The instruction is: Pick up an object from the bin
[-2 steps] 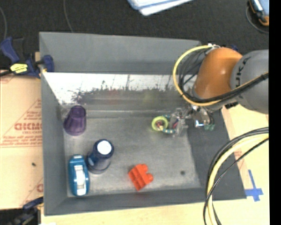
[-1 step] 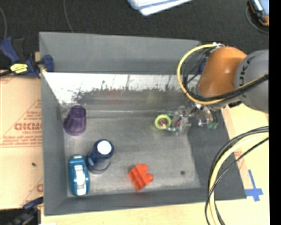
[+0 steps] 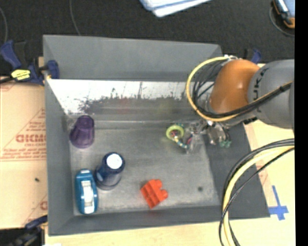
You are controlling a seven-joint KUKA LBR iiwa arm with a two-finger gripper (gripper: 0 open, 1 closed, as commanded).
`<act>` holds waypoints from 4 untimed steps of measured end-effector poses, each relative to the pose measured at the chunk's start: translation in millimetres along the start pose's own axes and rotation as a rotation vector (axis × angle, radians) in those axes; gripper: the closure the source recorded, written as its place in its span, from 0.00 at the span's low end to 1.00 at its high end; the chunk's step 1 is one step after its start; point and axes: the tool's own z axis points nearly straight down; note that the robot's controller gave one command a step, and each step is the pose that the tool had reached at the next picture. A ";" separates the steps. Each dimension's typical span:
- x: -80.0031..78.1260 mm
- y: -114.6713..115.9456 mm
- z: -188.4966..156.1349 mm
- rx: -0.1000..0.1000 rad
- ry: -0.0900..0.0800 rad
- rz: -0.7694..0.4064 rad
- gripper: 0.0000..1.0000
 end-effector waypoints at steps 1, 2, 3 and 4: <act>0.0 -0.1 0.0 0.000 0.000 -0.001 1.00; 2.6 4.1 -13.6 -0.001 -0.001 0.031 1.00; -8.8 8.5 -11.7 0.000 -0.007 0.050 1.00; -4.7 -11.6 -11.8 0.000 -0.008 0.074 1.00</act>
Offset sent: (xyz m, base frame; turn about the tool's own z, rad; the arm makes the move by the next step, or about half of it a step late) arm -0.0041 0.0049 0.0125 0.0334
